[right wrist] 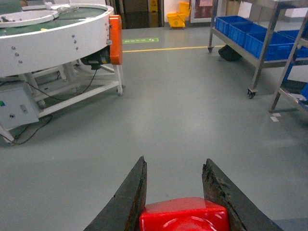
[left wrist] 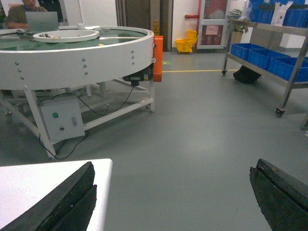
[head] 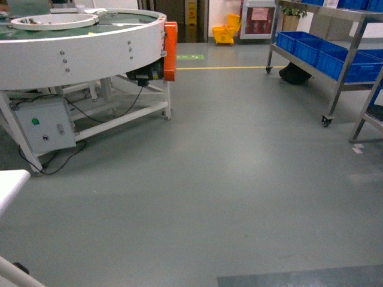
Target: Pick red block from blue box to shelf
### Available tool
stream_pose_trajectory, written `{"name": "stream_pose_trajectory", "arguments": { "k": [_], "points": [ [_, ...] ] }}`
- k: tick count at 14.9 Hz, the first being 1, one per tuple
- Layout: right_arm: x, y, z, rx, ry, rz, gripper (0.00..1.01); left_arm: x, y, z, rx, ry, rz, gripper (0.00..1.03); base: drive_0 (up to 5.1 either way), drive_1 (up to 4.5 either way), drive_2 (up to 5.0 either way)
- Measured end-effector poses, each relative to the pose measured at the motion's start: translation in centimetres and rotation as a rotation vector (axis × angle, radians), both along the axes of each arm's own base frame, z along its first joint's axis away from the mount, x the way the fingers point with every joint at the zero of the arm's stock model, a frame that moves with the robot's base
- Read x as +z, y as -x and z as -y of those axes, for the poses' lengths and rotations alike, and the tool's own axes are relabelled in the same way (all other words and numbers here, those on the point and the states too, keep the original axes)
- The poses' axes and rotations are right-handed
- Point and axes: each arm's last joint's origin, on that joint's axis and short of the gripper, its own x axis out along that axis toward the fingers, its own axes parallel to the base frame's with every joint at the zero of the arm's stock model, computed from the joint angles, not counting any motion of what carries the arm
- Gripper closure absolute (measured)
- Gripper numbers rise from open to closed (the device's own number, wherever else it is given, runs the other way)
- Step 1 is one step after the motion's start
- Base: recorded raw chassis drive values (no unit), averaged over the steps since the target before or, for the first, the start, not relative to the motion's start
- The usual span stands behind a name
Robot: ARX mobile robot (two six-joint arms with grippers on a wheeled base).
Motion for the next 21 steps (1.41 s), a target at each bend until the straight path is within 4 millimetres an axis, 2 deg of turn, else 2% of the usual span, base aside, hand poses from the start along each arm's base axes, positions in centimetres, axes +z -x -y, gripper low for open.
{"name": "stream_pose_trajectory", "arguments": {
  "k": [5,21],
  "points": [
    [-0.03,0.0,0.0,0.0,-0.001,-0.003,0.73,0.01,0.0,0.0,0.0,0.0,0.001,0.05,-0.1,4.22,-4.3],
    [-0.14,-0.02,0.0,0.0,-0.001,-0.013,0.73,0.0,0.0,0.0,0.0,0.0,0.0,0.05,-1.6,2.71,-6.0]
  ]
}}
